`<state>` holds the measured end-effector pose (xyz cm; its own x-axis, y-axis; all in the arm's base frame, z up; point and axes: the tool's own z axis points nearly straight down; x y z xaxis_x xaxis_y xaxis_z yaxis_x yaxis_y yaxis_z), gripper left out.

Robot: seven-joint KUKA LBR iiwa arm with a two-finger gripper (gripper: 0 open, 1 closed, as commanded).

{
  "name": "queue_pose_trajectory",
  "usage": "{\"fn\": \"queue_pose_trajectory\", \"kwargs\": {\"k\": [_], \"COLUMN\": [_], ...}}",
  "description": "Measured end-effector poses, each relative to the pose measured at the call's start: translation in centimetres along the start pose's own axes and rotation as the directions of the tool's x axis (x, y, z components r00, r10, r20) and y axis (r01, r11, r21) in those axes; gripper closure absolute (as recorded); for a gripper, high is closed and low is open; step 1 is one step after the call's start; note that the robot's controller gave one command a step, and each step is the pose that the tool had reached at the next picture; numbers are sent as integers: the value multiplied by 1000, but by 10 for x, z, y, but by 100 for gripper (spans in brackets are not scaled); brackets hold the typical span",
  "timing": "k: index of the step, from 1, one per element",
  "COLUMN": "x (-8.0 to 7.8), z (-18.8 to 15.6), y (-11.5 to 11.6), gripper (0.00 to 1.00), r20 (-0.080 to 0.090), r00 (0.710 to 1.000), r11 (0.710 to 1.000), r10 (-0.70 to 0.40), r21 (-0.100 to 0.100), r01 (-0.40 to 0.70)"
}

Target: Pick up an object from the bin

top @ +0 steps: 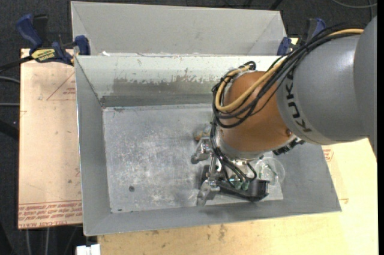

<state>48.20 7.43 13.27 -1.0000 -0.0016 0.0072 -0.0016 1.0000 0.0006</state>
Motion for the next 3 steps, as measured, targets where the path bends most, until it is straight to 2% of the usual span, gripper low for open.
{"fn": "queue_pose_trajectory", "kwargs": {"k": [1,2,3], "x": [-2,-5,-9], "z": [-3,43,13], "y": [0,-70,-93], "gripper": [0,0,0], "r20": [6,15,5], "r00": [1000,1000,999], "r11": [1000,1000,999], "r10": [2,-6,33], "r21": [-1,-1,0], "r01": [-2,6,-33]}}
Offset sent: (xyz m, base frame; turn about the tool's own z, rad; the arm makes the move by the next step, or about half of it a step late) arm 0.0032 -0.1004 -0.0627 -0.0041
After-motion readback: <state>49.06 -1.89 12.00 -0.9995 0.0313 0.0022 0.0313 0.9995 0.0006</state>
